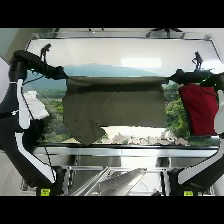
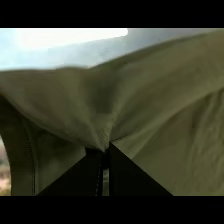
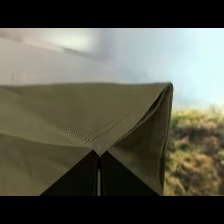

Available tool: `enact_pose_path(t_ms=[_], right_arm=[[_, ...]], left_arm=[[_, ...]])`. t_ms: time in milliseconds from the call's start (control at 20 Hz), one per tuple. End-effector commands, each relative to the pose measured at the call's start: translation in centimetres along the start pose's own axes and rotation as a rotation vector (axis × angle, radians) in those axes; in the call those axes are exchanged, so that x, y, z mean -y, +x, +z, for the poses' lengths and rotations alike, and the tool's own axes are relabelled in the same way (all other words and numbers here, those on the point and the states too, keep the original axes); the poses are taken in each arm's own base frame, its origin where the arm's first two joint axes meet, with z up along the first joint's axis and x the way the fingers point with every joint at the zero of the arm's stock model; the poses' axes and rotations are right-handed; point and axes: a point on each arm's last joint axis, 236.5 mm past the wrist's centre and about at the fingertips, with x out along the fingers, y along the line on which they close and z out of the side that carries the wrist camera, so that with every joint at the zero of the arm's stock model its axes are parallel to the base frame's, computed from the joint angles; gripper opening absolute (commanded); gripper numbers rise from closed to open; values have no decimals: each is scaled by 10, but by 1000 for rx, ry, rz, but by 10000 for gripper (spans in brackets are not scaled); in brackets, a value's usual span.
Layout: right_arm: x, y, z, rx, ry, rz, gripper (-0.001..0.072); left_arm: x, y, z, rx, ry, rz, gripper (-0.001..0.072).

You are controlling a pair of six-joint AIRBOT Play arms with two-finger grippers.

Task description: Fold the shirts.

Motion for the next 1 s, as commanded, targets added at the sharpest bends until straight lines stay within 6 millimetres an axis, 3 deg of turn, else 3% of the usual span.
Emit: enact_pose_path(t_ms=[0, 150, 300, 500, 700, 800, 850, 900, 950], right_arm=[[21, 22, -25, -88, 3, -24, 22], [47, 28, -47, -182, -27, -143, 22], [52, 31, -51, -203, -33, -187, 22], [52, 40, -61, -250, -67, -263, 22], [33, 56, -65, -276, -135, -270, 22], [26, 50, -61, -280, -161, -290, 23], [20, 44, -58, -285, -190, -303, 68], [12, 36, -54, -285, -215, -314, 277], [5, 25, -50, -285, -237, -324, 327]], left_arm=[[-34, 31, -38, -151, -31, 134, 19], [-47, 44, -57, -210, -34, 195, 19], [-49, 50, -58, -212, -35, 214, 19], [-55, 50, -60, -227, -28, 280, 19], [-48, 52, -59, -229, -14, 276, 20], [-43, 45, -62, -245, -12, 271, 23], [-39, 39, -63, -248, -9, 269, 78], [-33, 30, -62, -246, -4, 269, 509], [-29, 22, -61, -239, -7, 271, 703]])
